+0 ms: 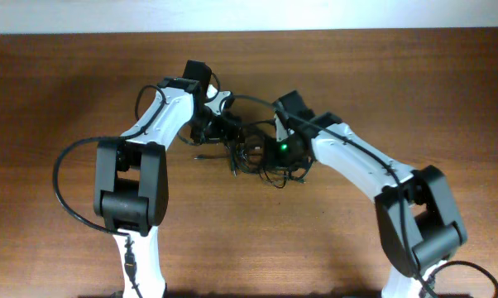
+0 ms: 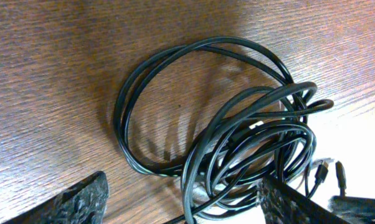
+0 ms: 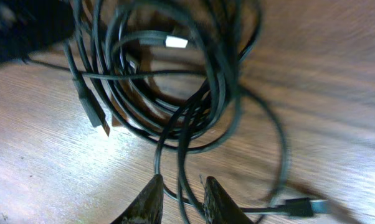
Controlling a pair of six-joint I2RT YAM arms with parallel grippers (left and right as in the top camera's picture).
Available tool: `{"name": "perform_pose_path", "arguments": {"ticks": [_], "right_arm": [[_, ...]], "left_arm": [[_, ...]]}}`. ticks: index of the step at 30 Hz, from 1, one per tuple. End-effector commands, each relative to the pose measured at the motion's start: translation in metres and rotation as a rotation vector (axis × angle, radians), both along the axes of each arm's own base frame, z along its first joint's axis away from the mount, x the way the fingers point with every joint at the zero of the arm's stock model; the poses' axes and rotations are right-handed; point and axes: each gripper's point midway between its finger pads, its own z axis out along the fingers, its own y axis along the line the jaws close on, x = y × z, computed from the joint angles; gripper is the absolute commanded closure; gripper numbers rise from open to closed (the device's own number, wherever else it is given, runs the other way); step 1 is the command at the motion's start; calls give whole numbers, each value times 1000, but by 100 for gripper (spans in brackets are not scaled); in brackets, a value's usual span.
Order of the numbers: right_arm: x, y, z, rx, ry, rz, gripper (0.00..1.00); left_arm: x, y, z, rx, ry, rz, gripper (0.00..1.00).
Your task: Untangle cables
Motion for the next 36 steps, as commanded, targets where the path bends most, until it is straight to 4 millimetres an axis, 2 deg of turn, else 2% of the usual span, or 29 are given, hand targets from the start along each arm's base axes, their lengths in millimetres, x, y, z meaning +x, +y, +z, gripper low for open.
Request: {"name": "perform_pose_path", "arguments": {"ticks": [1,4,7,8,9,11,12,14,15,17,20,21,23,24,25,27,29,30,32,33,36], "right_arm": [[-20,16,-22,-36,69,-7,78],[-35,40,-26,-30,57,56,78],[-43,71,-22,15,-1,119,78],[-43,79,-20,31,-22,135,74],[-42,81,-19,37,-27,137,74],[-41,87,-2,109,-16,156,69],[-35,90,15,160,-43,199,65],[-16,77,46,190,-89,164,62],[-8,69,53,196,-104,141,58],[4,53,53,186,-102,97,57],[15,17,36,89,-66,9,57],[19,-1,28,27,-56,-29,57],[23,-20,23,-3,-30,-72,57],[24,-31,21,-15,-9,-96,57],[25,-49,18,-32,24,-136,57],[28,-79,15,-66,61,-205,55],[35,-103,11,-108,61,-260,48],[36,-119,6,-123,70,-298,46],[29,-142,-7,-154,106,-345,36],[22,-150,-15,-162,133,-361,27],[1,-159,-38,-187,181,-370,22]], "left_arm": [[1,1,15,3,-33,5,22],[1,1,15,4,-33,5,22],[1,1,15,4,-33,4,20],[1,2,15,8,-33,5,12],[1,3,14,15,-34,7,10],[2,7,12,40,-26,33,9],[2,7,12,40,-27,33,9],[2,7,12,39,-28,33,7],[2,7,12,39,-28,33,5],[2,7,12,39,-28,33,1],[0,7,12,40,-21,32,3],[0,7,12,38,-19,31,4],[-2,0,15,-1,-24,-2,5],[-4,-9,21,-59,-35,-49,8],[-6,-20,35,-140,-80,-129,16],[-9,-28,61,-164,-162,-204,16],[-18,-39,67,-164,-184,-277,16],[-25,-50,65,-152,-180,-317,16],[-41,-66,54,-57,-172,-396,26],[-49,-68,47,11,-161,-424,30],[-65,-81,32,103,-145,-446,32]]}}
